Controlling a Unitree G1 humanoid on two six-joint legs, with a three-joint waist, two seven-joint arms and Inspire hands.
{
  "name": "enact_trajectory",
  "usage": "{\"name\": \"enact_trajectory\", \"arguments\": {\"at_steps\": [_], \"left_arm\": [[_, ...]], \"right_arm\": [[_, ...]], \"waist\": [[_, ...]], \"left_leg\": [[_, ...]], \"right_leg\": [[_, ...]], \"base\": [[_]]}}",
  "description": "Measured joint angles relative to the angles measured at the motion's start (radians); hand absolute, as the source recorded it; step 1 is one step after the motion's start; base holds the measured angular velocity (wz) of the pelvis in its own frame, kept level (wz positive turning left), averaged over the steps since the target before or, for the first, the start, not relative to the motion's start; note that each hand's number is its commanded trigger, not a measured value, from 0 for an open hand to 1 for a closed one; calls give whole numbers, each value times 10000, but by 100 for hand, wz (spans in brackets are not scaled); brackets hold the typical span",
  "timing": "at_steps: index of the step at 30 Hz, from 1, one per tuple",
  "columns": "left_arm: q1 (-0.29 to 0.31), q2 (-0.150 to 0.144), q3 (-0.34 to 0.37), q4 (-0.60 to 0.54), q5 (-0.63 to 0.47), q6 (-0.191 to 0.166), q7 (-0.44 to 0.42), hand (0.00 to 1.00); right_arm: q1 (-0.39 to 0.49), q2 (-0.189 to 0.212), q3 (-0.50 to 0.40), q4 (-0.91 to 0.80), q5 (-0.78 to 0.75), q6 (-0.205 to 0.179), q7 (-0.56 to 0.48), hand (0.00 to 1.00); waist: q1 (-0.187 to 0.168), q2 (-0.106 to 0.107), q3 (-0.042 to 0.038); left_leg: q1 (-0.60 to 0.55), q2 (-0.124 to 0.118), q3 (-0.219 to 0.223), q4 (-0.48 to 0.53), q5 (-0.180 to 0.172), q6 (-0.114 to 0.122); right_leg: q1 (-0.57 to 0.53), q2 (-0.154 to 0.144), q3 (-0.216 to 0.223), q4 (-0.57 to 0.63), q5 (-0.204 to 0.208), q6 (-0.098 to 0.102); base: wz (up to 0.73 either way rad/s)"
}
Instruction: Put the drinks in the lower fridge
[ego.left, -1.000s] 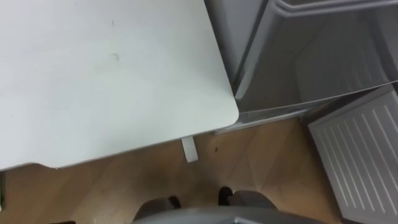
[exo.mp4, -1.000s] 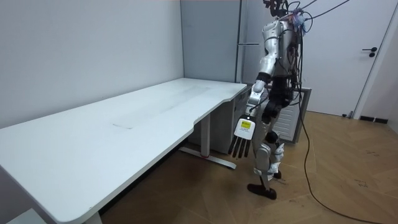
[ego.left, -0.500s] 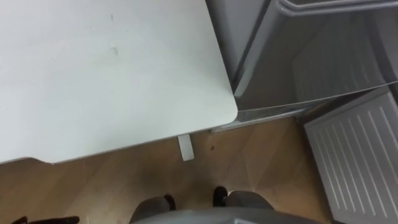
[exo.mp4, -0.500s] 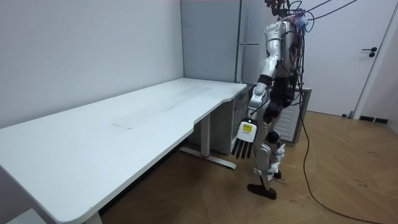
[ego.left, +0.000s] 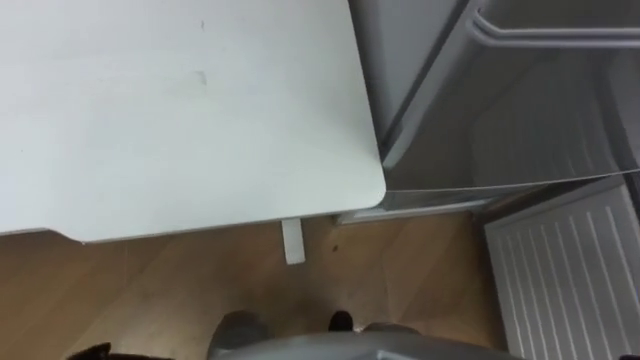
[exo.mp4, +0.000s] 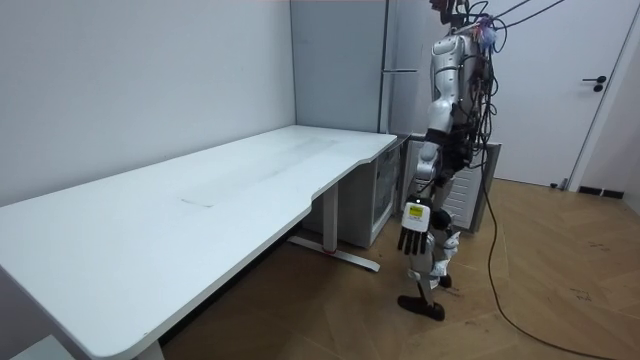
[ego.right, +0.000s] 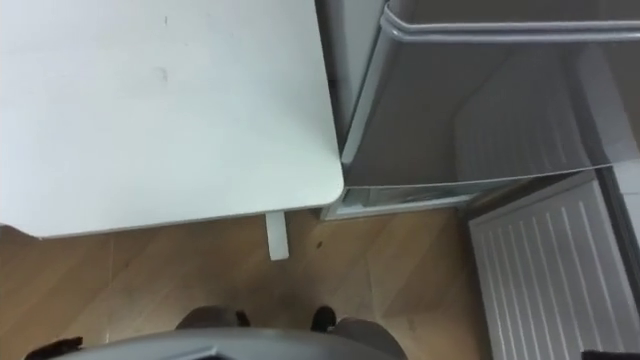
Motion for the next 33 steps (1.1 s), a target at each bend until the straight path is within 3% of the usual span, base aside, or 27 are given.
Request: {"name": "enact_trajectory", "arguments": {"at_steps": [2, 10, 15, 18, 20, 21, 23, 26, 30, 31, 32, 33], "left_arm": [[11, -158, -59, 104, -2, 73, -29, 0], [75, -275, -200, 225, -61, 268, -37, 0], [442, -594, -468, -188, -79, 259, -22, 0], [512, -609, -839, -237, -205, 253, -14, 0], [521, -674, -1014, -231, -248, 202, 6, 0], [517, -671, -1186, -233, -248, 191, 7, 0], [465, -653, -1461, -261, -259, 145, 73, 0], [464, -643, -1613, -374, -256, -10, 114, 0], [473, -730, -1720, -548, -253, -79, 141, 0], [472, -812, -1687, -550, -254, -129, 169, 0], [480, -936, -1583, -595, -259, -231, 207, 0], [483, -997, -1572, -620, -260, -263, 214, 0]], "right_arm": [[459, 123, -2, -672, 1, -1, 0, 0], [1797, 240, -10, -2564, 221, 36, -1, 0], [2759, 317, -33, -3509, 2067, -223, -34, 0], [3513, 970, -35, -4165, 3444, -947, -34, 0], [4185, 1820, -35, -4739, 4965, -2063, -33, 0], [4328, 2053, -34, -4939, 5333, -2329, -31, 0], [4710, 3064, -30, -5691, 6447, -3152, 290, 0], [4863, 3991, 211, -6327, 7511, -3717, 1515, 0], [3833, 4153, 1105, -6408, 8500, -3726, 3287, 0], [3096, 4127, 1509, -6411, 8630, -3496, 3567, 0], [2307, 4128, 2014, -6517, 8634, -3018, 3861, 0], [1977, 4111, 2247, -6585, 8582, -2749, 4016, 0]], "waist": [[6, -106, 5], [374, -269, 82], [558, -354, 98], [561, -558, 109], [564, -583, 125], [564, -583, 125], [543, -582, 127], [534, -563, 136], [527, -309, 143], [538, -140, 143], [527, 92, 125], [519, 212, 129]], "left_leg": [[-3, 30, 3, 0, 17, -30], [89, 46, 206, 2, -12, -60], [23, -39, 164, 1, 12, 24], [-41, -36, 104, 54, 15, 30], [-48, -41, 92, 78, 0, 48], [-51, -42, 89, 79, -3, 51], [-54, -46, 117, 78, -7, 58], [-69, -85, 135, 78, 11, 83], [-90, -237, 106, 37, 78, 188], [-68, -296, 79, -28, 116, 236], [-65, -395, -17, -108, 181, 276], [-44, -455, -57, -164, 234, 301]], "right_leg": [[1, 37, 13, -1, 21, -35], [2, -19, -161, -6, 53, -36], [17, -135, -356, -156, 75, -21], [27, -146, -519, -167, 76, -23], [35, -156, -537, -157, 75, -20], [18, -164, -541, -149, 68, -9], [-19, -183, -537, -129, -11, 119], [-64, -225, -530, -106, -32, 141], [-170, -311, -550, 55, -84, 209], [-163, -364, -571, 60, -87, 232], [-160, -460, -641, 98, -116, 265], [-173, -486, -639, 169, -151, 273]], "base": [[0], [-7], [1], [8], [2], [-7], [-7], [0], [6], [19], [27], [41]]}}
